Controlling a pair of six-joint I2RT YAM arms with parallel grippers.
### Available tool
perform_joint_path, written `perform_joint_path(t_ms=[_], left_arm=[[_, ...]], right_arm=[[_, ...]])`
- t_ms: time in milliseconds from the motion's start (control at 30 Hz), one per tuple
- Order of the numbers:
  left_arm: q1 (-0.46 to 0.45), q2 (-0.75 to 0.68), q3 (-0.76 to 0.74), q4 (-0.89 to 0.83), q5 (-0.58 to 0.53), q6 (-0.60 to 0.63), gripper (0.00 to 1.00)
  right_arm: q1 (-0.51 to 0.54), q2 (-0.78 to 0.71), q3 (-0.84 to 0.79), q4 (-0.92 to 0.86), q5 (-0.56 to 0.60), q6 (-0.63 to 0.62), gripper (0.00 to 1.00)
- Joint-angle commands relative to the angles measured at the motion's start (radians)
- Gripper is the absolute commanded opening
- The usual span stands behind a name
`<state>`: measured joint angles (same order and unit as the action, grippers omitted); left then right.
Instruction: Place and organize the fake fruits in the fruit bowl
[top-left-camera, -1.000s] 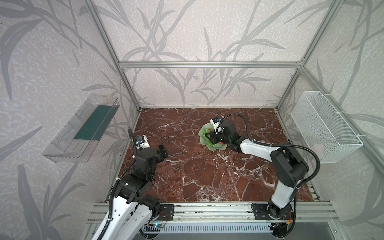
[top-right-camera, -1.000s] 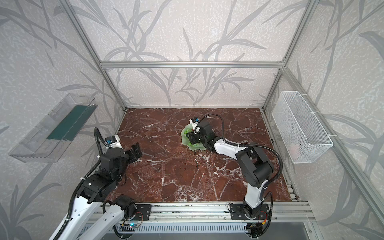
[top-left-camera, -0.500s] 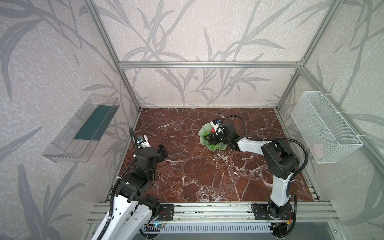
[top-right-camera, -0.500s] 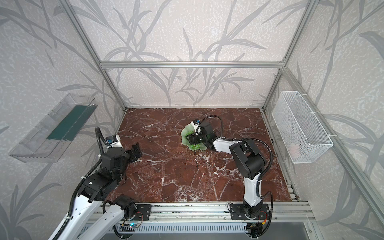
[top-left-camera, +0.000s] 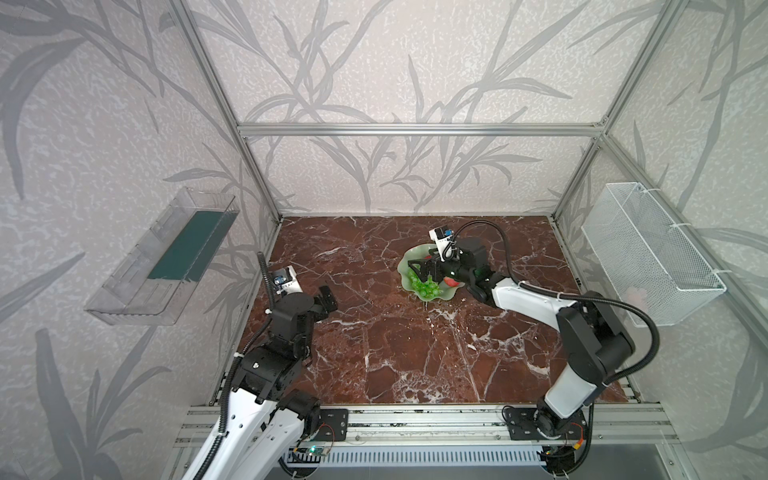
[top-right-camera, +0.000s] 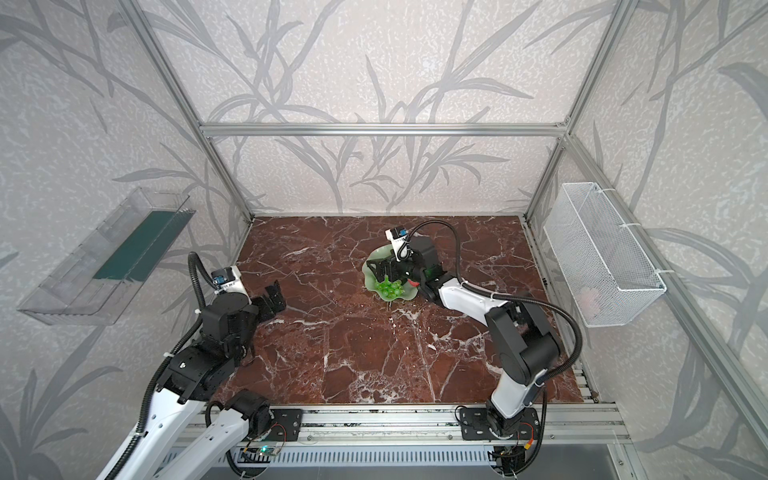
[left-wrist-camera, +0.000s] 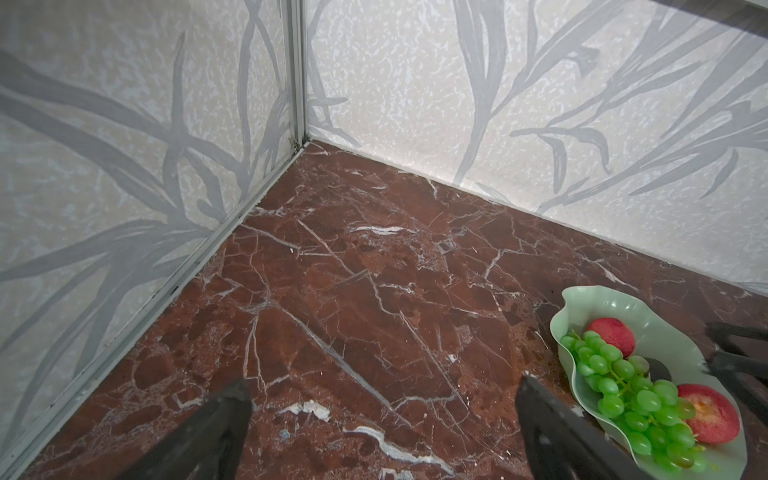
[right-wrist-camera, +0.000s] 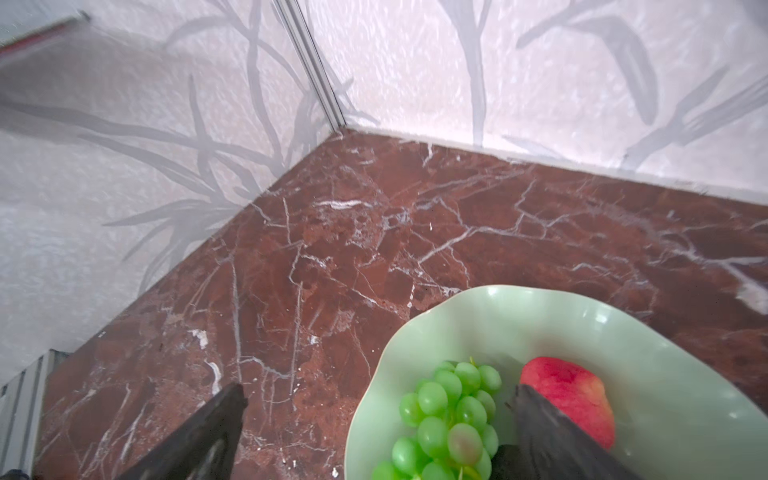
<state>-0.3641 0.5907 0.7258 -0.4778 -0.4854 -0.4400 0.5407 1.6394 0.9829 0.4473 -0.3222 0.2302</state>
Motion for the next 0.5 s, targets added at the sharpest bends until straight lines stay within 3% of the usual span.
perform_joint_path(t_ms=[0,167,233,333,467], left_arm=[[0.005,0.004,-0.08,0.194,-0.133,0.071,1.0],[0.007,0.079,-0.316,0.71,-0.288,0.289,1.0],[0.013,0.167,-0.342,0.79,-0.343,0.296,1.0],[0.023,0.347,-0.388,0.97,-0.348,0.309,1.0],[0.027,0.555,-0.469,1.318,-0.356,0.427,0.99]], right_arm=[[-0.008,-0.125,-0.105,0.079,0.114,-0.024,0.99],[-0.032,-0.332,-0.267,-0.079,0.382,-0.107,0.99],[-0.056,-0.402,-0.358,-0.077,0.473,-0.154,0.99],[-0.09,-0.493,-0.452,-0.111,0.604,-0.211,0.99],[-0.116,-0.557,-0.549,-0.042,0.792,-0.276,0.99]])
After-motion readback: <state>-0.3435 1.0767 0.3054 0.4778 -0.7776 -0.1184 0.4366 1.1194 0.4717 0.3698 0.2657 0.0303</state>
